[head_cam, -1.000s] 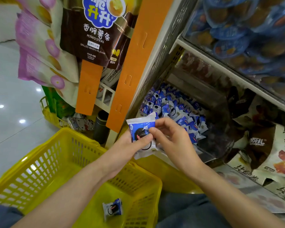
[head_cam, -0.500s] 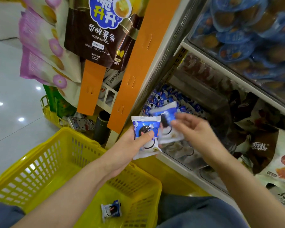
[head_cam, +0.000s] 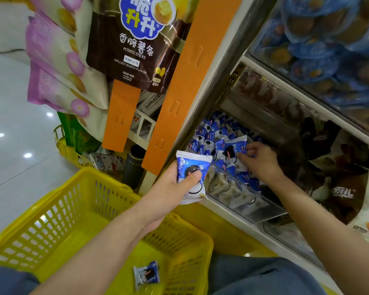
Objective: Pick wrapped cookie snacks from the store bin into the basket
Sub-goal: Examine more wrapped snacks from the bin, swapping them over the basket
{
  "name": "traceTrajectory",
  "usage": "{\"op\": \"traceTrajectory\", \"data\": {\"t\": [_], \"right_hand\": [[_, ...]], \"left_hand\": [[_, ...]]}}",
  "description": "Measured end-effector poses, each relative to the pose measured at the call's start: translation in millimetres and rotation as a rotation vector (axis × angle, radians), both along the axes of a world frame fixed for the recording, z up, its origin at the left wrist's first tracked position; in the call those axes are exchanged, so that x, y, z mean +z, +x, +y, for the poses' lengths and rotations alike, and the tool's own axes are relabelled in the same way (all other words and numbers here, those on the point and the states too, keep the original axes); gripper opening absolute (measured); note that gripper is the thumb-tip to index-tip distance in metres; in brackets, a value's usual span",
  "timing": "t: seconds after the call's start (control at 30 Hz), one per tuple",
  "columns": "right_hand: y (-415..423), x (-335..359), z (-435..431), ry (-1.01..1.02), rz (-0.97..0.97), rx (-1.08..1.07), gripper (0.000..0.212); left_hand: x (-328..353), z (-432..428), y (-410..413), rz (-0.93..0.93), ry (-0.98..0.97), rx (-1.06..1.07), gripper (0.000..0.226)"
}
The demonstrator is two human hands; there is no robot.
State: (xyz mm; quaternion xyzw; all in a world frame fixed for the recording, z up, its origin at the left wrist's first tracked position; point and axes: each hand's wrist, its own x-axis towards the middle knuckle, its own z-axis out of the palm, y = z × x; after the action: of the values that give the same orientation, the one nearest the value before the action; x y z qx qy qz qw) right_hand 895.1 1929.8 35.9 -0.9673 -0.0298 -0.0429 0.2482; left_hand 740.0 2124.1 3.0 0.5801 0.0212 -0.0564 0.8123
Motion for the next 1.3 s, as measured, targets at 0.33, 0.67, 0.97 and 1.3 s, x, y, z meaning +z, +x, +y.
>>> {"op": "traceTrajectory", "data": {"t": [0.33, 0.67, 0.97, 1.3], "right_hand": [[14.0, -1.4, 18.6, -0.036, 0.136, -0.029, 0.041], [13.5, -10.8, 23.2, 0.036, 0.243, -0.004, 0.041], [-80.7, 5.4, 53.2, 0.033, -0.446, 0.573, 0.022], [-115.0, -29.7, 68.0, 0.711, 0.382, 0.318, 0.018]], "left_hand": [[1.4, -3.2, 4.2, -0.016, -0.024, -0.005, 0.042], [-2.0, -1.8, 4.4, -0.015, 0.024, 0.015, 0.037], [-17.4, -2.0, -1.0, 0.031, 0.029, 0.088, 0.038], [-35.0, 3.6, -16.4, 0.02, 0.24, 0.132, 0.032]]}}
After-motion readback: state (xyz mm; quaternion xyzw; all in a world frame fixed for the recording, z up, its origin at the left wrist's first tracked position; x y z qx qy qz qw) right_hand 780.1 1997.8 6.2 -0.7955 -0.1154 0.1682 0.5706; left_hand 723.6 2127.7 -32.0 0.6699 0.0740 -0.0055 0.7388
